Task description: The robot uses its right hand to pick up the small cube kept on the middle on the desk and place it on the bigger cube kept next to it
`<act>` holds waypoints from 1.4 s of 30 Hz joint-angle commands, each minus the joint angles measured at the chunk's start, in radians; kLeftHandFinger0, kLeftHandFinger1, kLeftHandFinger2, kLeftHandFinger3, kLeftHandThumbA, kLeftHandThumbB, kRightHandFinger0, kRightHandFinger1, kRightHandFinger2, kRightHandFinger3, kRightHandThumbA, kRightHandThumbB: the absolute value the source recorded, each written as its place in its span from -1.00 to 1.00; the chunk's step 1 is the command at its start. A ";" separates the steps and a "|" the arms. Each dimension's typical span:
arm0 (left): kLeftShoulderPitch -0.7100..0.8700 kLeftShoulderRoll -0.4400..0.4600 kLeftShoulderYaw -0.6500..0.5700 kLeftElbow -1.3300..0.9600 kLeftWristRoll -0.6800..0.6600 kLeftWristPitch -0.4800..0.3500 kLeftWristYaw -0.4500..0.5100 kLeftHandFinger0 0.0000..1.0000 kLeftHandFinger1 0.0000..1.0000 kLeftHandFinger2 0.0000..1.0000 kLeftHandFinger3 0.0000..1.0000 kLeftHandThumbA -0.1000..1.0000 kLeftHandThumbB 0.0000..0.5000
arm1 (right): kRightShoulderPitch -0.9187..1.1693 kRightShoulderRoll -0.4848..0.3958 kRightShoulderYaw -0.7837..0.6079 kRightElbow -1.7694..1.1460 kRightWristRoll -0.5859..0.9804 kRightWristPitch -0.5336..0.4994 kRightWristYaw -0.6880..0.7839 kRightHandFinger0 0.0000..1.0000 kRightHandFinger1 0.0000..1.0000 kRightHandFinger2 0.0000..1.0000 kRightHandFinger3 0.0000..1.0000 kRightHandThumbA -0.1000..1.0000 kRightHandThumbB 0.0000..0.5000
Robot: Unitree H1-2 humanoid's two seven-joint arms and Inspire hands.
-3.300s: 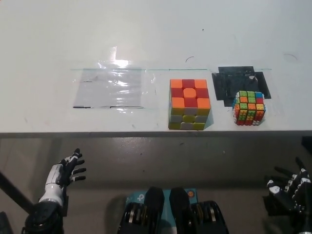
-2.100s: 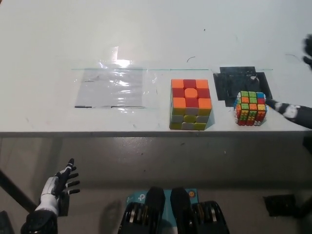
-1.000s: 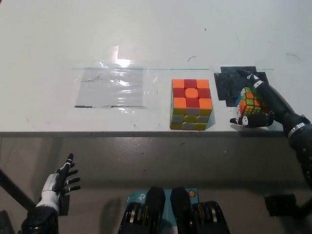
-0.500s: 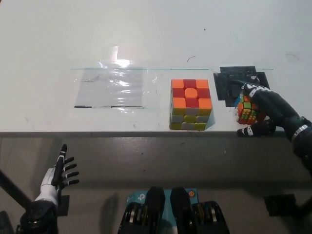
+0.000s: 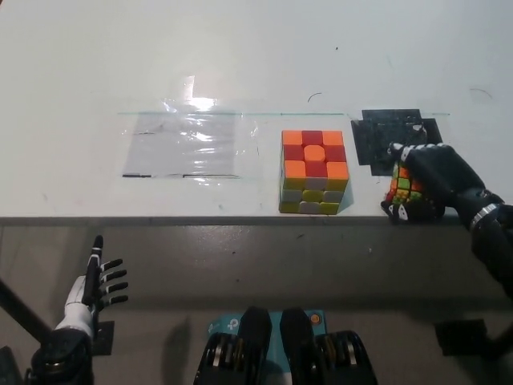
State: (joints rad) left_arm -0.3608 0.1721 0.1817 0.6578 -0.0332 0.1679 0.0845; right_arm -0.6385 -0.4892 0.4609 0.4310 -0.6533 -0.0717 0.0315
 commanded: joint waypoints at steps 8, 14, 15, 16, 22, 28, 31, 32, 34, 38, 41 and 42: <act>-0.035 0.027 -0.001 -0.018 0.007 -0.049 0.015 0.52 0.55 0.56 0.56 1.00 -0.97 | -0.043 0.011 -0.007 0.105 -0.095 -0.120 -0.192 -1.00 -0.84 -0.61 -0.87 -1.00 -1.00; -0.038 0.027 -0.001 -0.011 0.006 -0.049 0.014 0.51 0.53 0.55 0.55 1.00 -0.84 | -0.045 0.016 -0.031 0.134 -0.073 -0.198 -0.264 -1.00 -0.96 -0.69 -0.99 -1.00 -0.91; -0.038 0.027 -0.001 -0.010 0.006 -0.050 0.014 0.51 0.52 0.54 0.55 1.00 -0.84 | -0.045 0.017 -0.033 0.137 -0.072 -0.204 -0.267 -1.00 -0.84 -0.48 -0.97 -1.00 -0.82; -0.038 0.027 -0.001 -0.010 0.006 -0.050 0.014 0.51 0.52 0.54 0.55 1.00 -0.85 | -0.046 0.018 -0.034 0.139 -0.073 -0.206 -0.269 -1.00 -0.75 -0.31 -0.94 -1.00 -0.76; -0.036 0.024 0.000 -0.009 0.008 -0.043 0.021 0.52 0.54 0.55 0.54 1.00 -1.00 | -0.054 0.018 -0.042 0.142 -0.077 -0.233 -0.291 -1.00 -0.56 -0.23 -0.87 -1.00 -0.60; -0.020 0.027 -0.010 -0.010 0.018 -0.050 0.018 0.51 0.53 0.55 0.58 1.00 -1.00 | -0.097 0.021 -0.063 0.088 -0.069 -0.231 -0.254 -1.00 -0.51 0.11 -0.73 -1.00 -0.80; -0.014 0.025 -0.011 -0.014 0.020 -0.041 0.027 0.53 0.55 0.57 0.58 1.00 -1.00 | -0.127 0.022 -0.071 0.060 -0.058 -0.241 -0.228 -1.00 -0.40 0.12 -0.54 -1.00 -0.70; -0.013 0.025 -0.011 -0.013 0.020 -0.041 0.028 0.53 0.55 0.57 0.58 1.00 -1.00 | -0.129 0.023 -0.072 0.056 -0.057 -0.240 -0.223 -1.00 -0.35 0.14 -0.43 -1.00 -0.61; -0.010 0.022 -0.008 -0.015 0.014 -0.033 0.025 0.57 0.57 0.59 0.63 1.00 -1.00 | -0.155 0.027 -0.085 0.016 -0.030 -0.238 -0.186 -1.00 -0.32 0.19 -0.31 -1.00 -0.60; -0.002 0.019 -0.003 -0.016 0.006 -0.029 0.024 0.59 0.58 0.58 0.57 1.00 -1.00 | -0.188 0.035 -0.090 -0.037 -0.037 -0.230 -0.157 -1.00 -0.43 0.16 -0.22 -1.00 -0.54; 0.003 0.019 -0.005 -0.012 0.008 -0.029 0.021 0.61 0.61 0.63 0.60 1.00 -1.00 | -0.212 0.041 -0.092 -0.062 -0.035 -0.237 -0.137 -1.00 -0.52 0.07 -0.23 -1.00 -0.51; 0.003 0.021 -0.008 -0.011 0.010 -0.031 0.021 0.58 0.60 0.63 0.61 1.00 -1.00 | -0.231 0.046 -0.090 -0.075 -0.036 -0.236 -0.127 -1.00 -0.60 0.00 -0.23 -1.00 -0.46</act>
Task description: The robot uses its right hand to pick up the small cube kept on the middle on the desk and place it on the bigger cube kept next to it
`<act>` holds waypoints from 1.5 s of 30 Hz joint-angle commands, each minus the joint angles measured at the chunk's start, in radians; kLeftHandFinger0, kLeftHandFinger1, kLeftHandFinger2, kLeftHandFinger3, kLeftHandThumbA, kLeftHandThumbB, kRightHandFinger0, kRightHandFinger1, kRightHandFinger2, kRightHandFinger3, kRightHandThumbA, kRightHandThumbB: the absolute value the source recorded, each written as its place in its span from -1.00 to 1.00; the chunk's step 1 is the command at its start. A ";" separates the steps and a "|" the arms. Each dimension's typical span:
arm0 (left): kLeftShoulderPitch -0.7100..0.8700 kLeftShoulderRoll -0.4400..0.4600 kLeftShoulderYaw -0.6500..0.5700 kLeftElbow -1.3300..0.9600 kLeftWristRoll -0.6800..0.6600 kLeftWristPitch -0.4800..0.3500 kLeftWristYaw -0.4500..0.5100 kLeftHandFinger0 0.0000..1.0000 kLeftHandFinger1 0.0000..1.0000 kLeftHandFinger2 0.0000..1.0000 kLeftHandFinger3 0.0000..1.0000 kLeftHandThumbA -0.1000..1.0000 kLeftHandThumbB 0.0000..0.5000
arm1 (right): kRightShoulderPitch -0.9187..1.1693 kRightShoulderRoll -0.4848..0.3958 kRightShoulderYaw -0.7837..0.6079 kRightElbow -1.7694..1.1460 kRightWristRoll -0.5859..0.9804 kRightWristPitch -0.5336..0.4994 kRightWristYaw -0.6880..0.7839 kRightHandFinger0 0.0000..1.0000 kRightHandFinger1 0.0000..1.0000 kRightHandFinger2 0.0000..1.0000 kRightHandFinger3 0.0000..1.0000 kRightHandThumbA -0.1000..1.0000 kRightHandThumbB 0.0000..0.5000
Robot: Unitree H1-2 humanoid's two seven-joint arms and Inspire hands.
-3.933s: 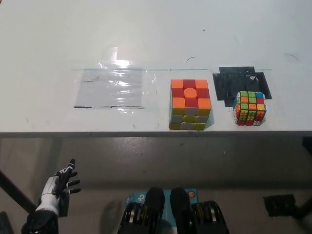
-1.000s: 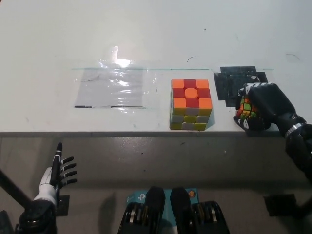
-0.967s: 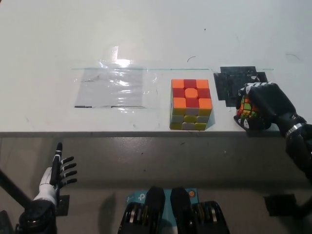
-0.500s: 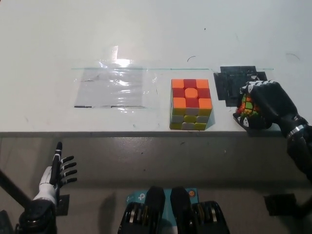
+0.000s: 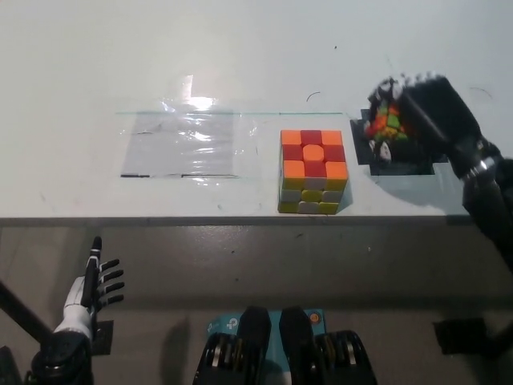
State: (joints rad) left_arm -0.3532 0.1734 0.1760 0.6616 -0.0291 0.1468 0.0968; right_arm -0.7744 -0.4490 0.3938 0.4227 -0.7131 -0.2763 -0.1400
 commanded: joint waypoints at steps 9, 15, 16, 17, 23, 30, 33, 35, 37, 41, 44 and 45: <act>0.004 0.021 -0.004 -0.017 0.013 -0.001 0.018 0.54 0.56 0.55 0.51 1.00 -1.00 | -0.134 0.053 -0.017 -0.085 0.020 -0.046 0.073 -1.00 -0.62 0.00 -0.13 -1.00 -0.24; 0.011 0.022 -0.007 -0.017 0.016 -0.007 0.017 0.51 0.55 0.54 0.52 1.00 -1.00 | -0.122 0.120 -0.025 -0.096 0.048 -0.045 0.089 -1.00 -0.65 0.05 -0.09 -1.00 -0.11; 0.010 0.022 -0.005 -0.016 0.013 -0.005 0.015 0.51 0.55 0.56 0.54 1.00 -1.00 | -0.121 0.127 -0.024 -0.097 0.045 -0.042 0.094 -1.00 -0.64 0.06 -0.09 -1.00 -0.10; 0.011 0.020 -0.002 -0.020 0.009 -0.002 0.014 0.52 0.55 0.58 0.57 1.00 -1.00 | -0.118 0.135 -0.022 -0.097 0.043 -0.037 0.100 -1.00 -0.67 0.02 -0.11 -1.00 -0.10; -0.003 0.023 0.007 -0.007 -0.001 -0.007 0.014 0.52 0.52 0.52 0.48 1.00 -0.77 | -0.096 0.161 -0.015 -0.058 0.024 -0.068 0.077 -1.00 -0.69 0.06 -0.22 -1.00 -0.17; 0.003 0.025 -0.004 -0.024 0.013 0.008 0.015 0.52 0.54 0.56 0.55 1.00 -0.85 | -0.063 0.176 -0.013 -0.023 0.006 -0.090 0.047 -1.00 -0.75 0.03 -0.38 -1.00 -0.14; -0.005 0.026 0.003 -0.013 0.006 -0.004 0.016 0.50 0.52 0.53 0.51 1.00 -0.89 | -0.070 0.173 -0.017 -0.002 0.019 -0.110 0.057 -1.00 -0.72 0.07 -0.35 -1.00 0.00; -0.009 0.028 0.006 -0.005 0.002 -0.013 0.013 0.49 0.50 0.52 0.52 1.00 -0.87 | -0.071 0.170 -0.019 0.004 0.020 -0.113 0.061 -1.00 -0.73 0.06 -0.33 -1.00 0.08; -0.022 0.025 0.014 -0.001 -0.004 -0.007 0.024 0.45 0.44 0.48 0.49 1.00 -0.88 | -0.059 0.166 -0.031 -0.012 0.024 -0.084 0.073 -1.00 -0.73 0.07 -0.28 -1.00 0.23; -0.020 0.028 0.005 -0.003 0.005 -0.007 0.017 0.47 0.50 0.55 0.59 1.00 -0.99 | -0.028 0.177 -0.052 -0.011 0.046 -0.084 0.064 -1.00 -0.52 0.21 -0.20 -1.00 -0.24; -0.019 0.032 -0.004 -0.004 0.015 -0.006 0.017 0.45 0.50 0.56 0.63 1.00 -1.00 | -0.006 0.190 -0.053 0.013 0.035 -0.094 0.046 -1.00 -0.46 0.27 -0.05 -1.00 -0.41; -0.018 0.032 -0.004 -0.007 0.015 -0.006 0.016 0.46 0.51 0.58 0.65 1.00 -1.00 | -0.005 0.195 -0.054 0.024 0.045 -0.103 0.049 -1.00 -0.48 0.26 -0.06 -1.00 -0.47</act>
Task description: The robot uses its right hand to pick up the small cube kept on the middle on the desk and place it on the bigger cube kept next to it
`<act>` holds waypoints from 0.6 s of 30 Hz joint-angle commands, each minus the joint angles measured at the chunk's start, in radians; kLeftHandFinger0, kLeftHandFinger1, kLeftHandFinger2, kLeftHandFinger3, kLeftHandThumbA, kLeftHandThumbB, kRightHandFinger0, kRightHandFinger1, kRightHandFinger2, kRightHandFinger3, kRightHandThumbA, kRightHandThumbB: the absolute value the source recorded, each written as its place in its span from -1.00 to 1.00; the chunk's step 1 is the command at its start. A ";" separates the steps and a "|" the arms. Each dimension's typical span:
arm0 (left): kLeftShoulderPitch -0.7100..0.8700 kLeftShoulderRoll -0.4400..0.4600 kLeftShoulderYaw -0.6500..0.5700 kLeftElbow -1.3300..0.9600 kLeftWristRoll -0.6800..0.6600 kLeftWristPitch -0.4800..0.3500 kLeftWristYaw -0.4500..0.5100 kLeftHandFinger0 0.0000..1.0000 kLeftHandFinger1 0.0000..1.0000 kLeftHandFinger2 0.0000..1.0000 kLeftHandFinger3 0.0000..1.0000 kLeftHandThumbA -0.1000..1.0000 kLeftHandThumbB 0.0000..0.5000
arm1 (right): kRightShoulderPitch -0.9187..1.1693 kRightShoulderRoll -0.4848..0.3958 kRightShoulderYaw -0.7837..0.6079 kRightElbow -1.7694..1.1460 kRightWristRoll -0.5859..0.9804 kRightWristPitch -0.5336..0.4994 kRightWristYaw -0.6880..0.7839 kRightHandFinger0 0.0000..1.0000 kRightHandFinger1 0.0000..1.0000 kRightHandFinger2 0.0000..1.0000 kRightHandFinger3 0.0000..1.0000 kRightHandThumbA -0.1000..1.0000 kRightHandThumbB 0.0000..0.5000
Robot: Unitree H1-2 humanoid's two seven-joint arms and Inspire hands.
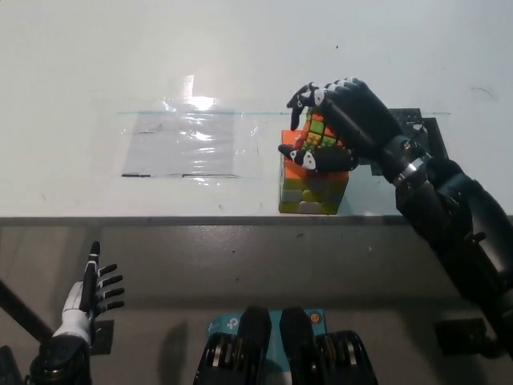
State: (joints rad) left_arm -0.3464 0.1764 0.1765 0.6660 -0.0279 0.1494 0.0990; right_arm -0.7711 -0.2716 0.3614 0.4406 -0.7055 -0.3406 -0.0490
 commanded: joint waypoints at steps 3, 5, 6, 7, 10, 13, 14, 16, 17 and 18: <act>-0.025 0.028 -0.001 -0.021 0.010 0.004 0.013 0.48 0.54 0.58 0.62 1.00 -1.00 | -0.002 0.025 -0.024 0.026 0.041 -0.064 -0.058 -1.00 -0.47 0.28 -0.09 -1.00 -0.49; -0.027 0.024 0.005 -0.022 0.005 0.003 0.019 0.45 0.50 0.53 0.56 1.00 -0.99 | 0.005 0.044 -0.033 0.022 0.066 -0.064 -0.051 -1.00 -0.73 0.02 0.48 -1.00 -0.75; -0.028 0.024 0.005 -0.022 0.005 0.003 0.019 0.44 0.49 0.52 0.55 1.00 -1.00 | 0.006 0.045 -0.035 0.022 0.069 -0.064 -0.050 -1.00 -0.87 -0.15 0.36 -1.00 -1.00; -0.029 0.026 0.003 -0.019 0.005 0.000 0.014 0.46 0.51 0.56 0.59 1.00 -0.99 | 0.007 0.046 -0.035 0.014 0.076 -0.061 -0.035 -1.00 -0.79 -0.06 0.77 -1.00 -1.00; -0.027 0.028 -0.005 -0.023 0.013 0.004 0.014 0.47 0.53 0.57 0.60 1.00 -0.89 | 0.008 0.033 -0.011 0.003 0.068 -0.065 0.010 1.00 1.00 1.00 1.00 0.23 -0.29; -0.024 0.029 -0.011 -0.020 0.019 -0.001 0.011 0.47 0.52 0.57 0.59 1.00 -0.94 | 0.008 0.032 0.014 -0.017 0.022 -0.031 0.021 1.00 1.00 1.00 1.00 0.84 0.37; -0.024 0.029 -0.011 -0.018 0.019 -0.002 0.011 0.46 0.51 0.56 0.60 1.00 -0.95 | 0.005 0.034 0.020 -0.016 0.000 -0.033 0.001 1.00 1.00 1.00 1.00 0.90 0.44; -0.023 0.029 -0.014 -0.018 0.020 0.000 0.011 0.46 0.51 0.58 0.63 1.00 -0.99 | 0.004 0.035 0.024 -0.016 -0.010 -0.037 -0.012 1.00 1.00 1.00 1.00 0.94 0.39; -0.024 0.030 -0.015 -0.014 0.021 -0.001 0.009 0.45 0.51 0.58 0.64 1.00 -1.00 | -0.001 0.038 0.029 -0.016 -0.021 -0.041 -0.025 1.00 1.00 1.00 1.00 0.95 0.37; -0.024 0.031 -0.015 -0.012 0.020 -0.004 0.008 0.45 0.51 0.58 0.64 1.00 -1.00 | -0.002 0.039 0.029 -0.020 -0.021 -0.039 -0.023 1.00 1.00 1.00 1.00 0.95 0.37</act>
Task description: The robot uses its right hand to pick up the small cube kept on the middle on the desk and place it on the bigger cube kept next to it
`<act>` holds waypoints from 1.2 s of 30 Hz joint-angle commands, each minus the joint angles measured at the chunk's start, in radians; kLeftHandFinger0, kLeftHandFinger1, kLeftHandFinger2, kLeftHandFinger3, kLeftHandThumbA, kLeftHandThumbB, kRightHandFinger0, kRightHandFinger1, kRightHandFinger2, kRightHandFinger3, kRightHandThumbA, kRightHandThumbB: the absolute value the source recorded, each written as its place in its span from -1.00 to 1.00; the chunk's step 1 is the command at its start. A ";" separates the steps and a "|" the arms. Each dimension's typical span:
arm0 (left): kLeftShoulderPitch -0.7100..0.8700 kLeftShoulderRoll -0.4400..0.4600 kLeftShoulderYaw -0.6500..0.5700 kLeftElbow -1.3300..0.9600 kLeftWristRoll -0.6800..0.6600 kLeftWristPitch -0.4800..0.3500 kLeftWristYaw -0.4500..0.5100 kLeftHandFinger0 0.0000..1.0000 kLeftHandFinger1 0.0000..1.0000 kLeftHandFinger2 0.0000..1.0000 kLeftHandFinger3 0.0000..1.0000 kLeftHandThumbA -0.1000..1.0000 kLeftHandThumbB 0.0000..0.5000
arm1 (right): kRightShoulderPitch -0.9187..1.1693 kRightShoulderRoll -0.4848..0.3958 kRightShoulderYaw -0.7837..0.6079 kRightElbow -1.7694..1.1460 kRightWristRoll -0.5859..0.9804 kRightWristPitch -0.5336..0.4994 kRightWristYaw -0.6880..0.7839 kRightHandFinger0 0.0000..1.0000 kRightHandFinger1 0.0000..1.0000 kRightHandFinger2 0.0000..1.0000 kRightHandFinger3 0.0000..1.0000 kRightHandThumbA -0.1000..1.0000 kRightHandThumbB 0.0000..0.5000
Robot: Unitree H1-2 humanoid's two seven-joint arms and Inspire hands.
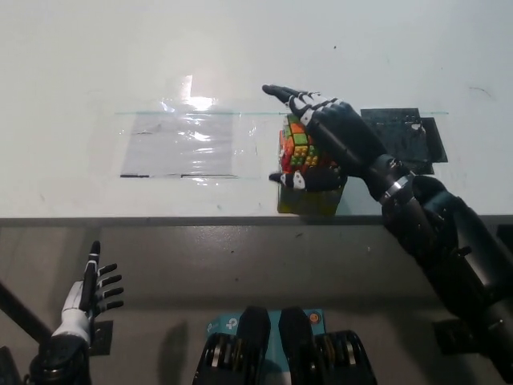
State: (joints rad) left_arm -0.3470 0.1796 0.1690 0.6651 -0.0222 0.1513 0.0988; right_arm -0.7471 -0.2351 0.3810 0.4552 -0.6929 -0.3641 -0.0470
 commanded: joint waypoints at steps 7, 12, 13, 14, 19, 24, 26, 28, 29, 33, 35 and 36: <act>-0.006 0.023 -0.009 -0.011 0.016 -0.009 0.012 0.43 0.48 0.55 0.61 1.00 -1.00 | -0.042 -0.010 0.019 -0.039 -0.073 -0.032 -0.064 1.00 1.00 1.00 1.00 0.93 0.38; -0.005 0.020 -0.009 0.003 0.014 -0.022 0.010 0.44 0.48 0.51 0.53 1.00 -1.00 | -0.044 -0.030 0.009 -0.071 -0.080 -0.017 -0.049 1.00 1.00 1.00 1.00 0.85 0.44; -0.003 0.019 -0.007 0.005 0.013 -0.022 0.012 0.44 0.47 0.51 0.52 1.00 -1.00 | -0.045 -0.033 0.010 -0.073 -0.083 -0.015 -0.047 1.00 1.00 1.00 1.00 0.85 0.45; -0.002 0.018 -0.006 0.006 0.014 -0.024 0.016 0.41 0.45 0.48 0.49 1.00 -1.00 | -0.044 -0.035 0.008 -0.078 -0.081 -0.016 -0.044 1.00 1.00 1.00 1.00 0.84 0.45; 0.005 0.017 -0.008 0.011 0.019 -0.029 0.020 0.31 0.39 0.46 0.51 1.00 -1.00 | -0.032 -0.057 0.003 -0.132 -0.086 -0.006 -0.020 1.00 1.00 1.00 1.00 0.84 0.49; 0.015 0.014 -0.003 0.005 0.021 -0.021 0.028 0.28 0.34 0.40 0.50 1.00 -1.00 | -0.015 -0.086 -0.003 -0.225 -0.074 0.012 0.031 1.00 1.00 1.00 1.00 0.90 0.57; 0.020 0.010 0.004 0.001 0.013 -0.016 0.027 0.32 0.37 0.41 0.51 1.00 -1.00 | -0.013 -0.091 -0.006 -0.258 -0.069 0.023 0.051 1.00 1.00 1.00 1.00 0.92 0.60; 0.023 0.008 0.006 0.007 0.011 -0.026 0.027 0.34 0.38 0.42 0.51 1.00 -1.00 | 0.001 -0.103 -0.019 -0.326 -0.055 0.025 0.065 1.00 1.00 1.00 1.00 0.97 0.66; 0.025 0.008 0.008 0.006 0.009 -0.024 0.026 0.36 0.40 0.45 0.54 1.00 -1.00 | 0.007 -0.105 -0.023 -0.351 -0.047 0.032 0.079 1.00 1.00 1.00 1.00 1.00 0.69; 0.039 0.007 0.009 0.003 0.007 -0.026 0.024 0.40 0.44 0.50 0.53 1.00 -1.00 | 0.071 -0.114 -0.048 -0.528 0.019 0.089 0.168 1.00 1.00 1.00 1.00 1.00 0.75; 0.038 0.008 0.011 0.013 0.005 -0.029 0.024 0.40 0.43 0.48 0.50 1.00 -1.00 | 0.099 -0.115 -0.057 -0.581 0.028 0.115 0.196 1.00 1.00 1.00 1.00 1.00 0.83; 0.041 0.007 0.013 0.013 0.005 -0.028 0.027 0.38 0.41 0.47 0.45 1.00 -1.00 | 0.127 -0.116 -0.066 -0.622 0.050 0.137 0.217 1.00 1.00 1.00 1.00 1.00 0.85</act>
State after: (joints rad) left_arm -0.3017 0.1793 0.1740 0.6870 -0.0126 0.1461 0.1071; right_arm -0.6451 -0.3342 0.3469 -0.0623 -0.7240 -0.3051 0.0724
